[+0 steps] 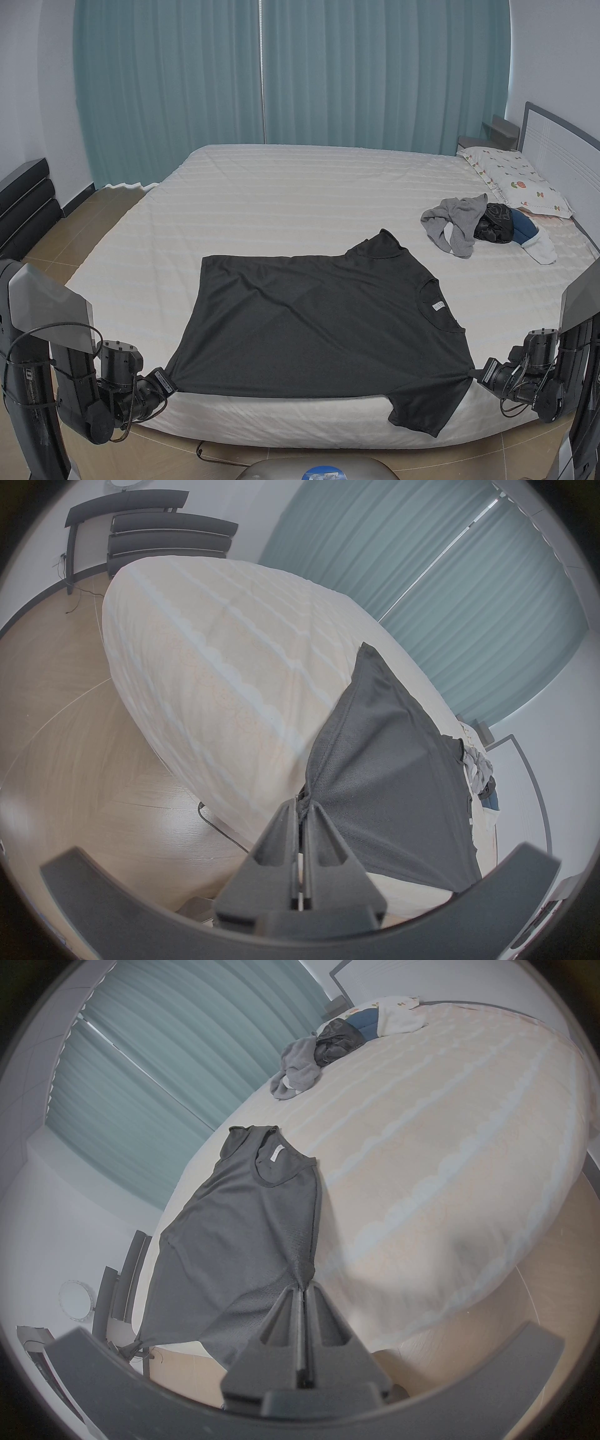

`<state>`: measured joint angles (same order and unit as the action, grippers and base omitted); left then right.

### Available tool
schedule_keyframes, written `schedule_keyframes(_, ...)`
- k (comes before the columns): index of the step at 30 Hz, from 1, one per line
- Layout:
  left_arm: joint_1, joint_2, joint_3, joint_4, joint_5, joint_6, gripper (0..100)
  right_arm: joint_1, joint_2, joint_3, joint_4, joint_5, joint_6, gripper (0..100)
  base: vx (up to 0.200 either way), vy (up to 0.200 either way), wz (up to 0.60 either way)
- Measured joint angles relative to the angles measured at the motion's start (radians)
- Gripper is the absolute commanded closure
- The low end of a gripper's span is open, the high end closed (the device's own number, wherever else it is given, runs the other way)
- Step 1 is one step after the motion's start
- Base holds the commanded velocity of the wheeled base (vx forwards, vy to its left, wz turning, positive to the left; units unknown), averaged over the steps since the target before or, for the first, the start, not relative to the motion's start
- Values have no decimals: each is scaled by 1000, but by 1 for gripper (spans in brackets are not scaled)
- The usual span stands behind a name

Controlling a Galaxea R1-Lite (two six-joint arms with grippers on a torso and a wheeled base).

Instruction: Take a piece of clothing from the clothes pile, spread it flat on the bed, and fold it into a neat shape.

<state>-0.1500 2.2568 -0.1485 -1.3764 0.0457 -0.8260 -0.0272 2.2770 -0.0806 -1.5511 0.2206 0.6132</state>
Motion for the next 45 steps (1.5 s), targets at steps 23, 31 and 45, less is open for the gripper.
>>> schedule_keyframes(23, 3, -3, 5, -26, -17, -96, 100, 51, 67, -177, -1, -90, -5, 100, 0, 0, 0)
schedule_keyframes(31, -2, -2, -54, -53, -12, -95, 100, 23, 110, -248, 3, -77, -2, 100, 0, 0, 0)
schedule_keyframes(45, -16, 78, -137, -64, -8, -91, 100, 19, 139, -282, 1, -13, 34, 0, 0, 0, 0)
